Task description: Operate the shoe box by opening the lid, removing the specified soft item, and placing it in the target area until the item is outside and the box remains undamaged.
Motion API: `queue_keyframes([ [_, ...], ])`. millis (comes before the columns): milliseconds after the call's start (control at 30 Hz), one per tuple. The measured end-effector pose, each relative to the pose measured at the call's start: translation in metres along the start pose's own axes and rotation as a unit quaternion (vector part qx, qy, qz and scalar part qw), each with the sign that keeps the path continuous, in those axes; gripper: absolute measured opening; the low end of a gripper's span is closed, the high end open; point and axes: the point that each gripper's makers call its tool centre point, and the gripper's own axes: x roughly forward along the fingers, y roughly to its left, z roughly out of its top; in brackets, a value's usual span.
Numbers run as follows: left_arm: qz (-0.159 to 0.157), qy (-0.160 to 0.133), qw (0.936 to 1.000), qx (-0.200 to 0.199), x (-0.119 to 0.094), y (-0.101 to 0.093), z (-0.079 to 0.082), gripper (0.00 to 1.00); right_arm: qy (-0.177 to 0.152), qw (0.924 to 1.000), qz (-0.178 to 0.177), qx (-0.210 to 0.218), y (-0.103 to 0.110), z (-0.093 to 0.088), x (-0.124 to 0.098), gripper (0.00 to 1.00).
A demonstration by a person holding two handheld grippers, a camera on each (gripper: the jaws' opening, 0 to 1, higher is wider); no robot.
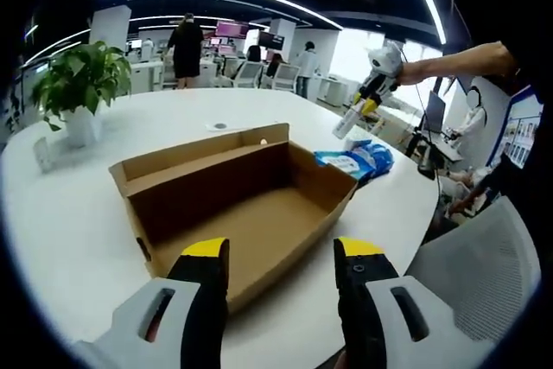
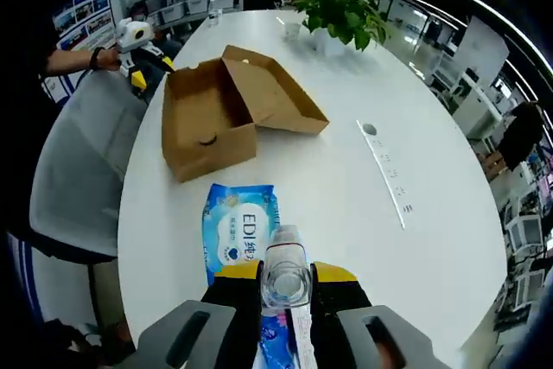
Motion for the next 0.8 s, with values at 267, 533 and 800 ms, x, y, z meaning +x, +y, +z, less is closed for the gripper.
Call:
queue_keyframes([
  [267, -0.001, 0.013, 0.9999, 0.010, 0.004, 0.002, -0.006, 0.49, 0.041, 0.9986, 0.010, -0.034, -0.012, -0.005, 0.017, 0.17],
  [533, -0.001, 0.009, 0.9999, 0.008, 0.004, 0.002, -0.005, 0.50, 0.080, 0.9956, 0.014, -0.047, -0.015, -0.020, 0.034, 0.17],
  [800, -0.003, 0.010, 0.9999, 0.012, 0.005, 0.001, -0.006, 0.50, 0.118, 0.9917, 0.022, -0.046, -0.015, -0.032, 0.045, 0.17],
])
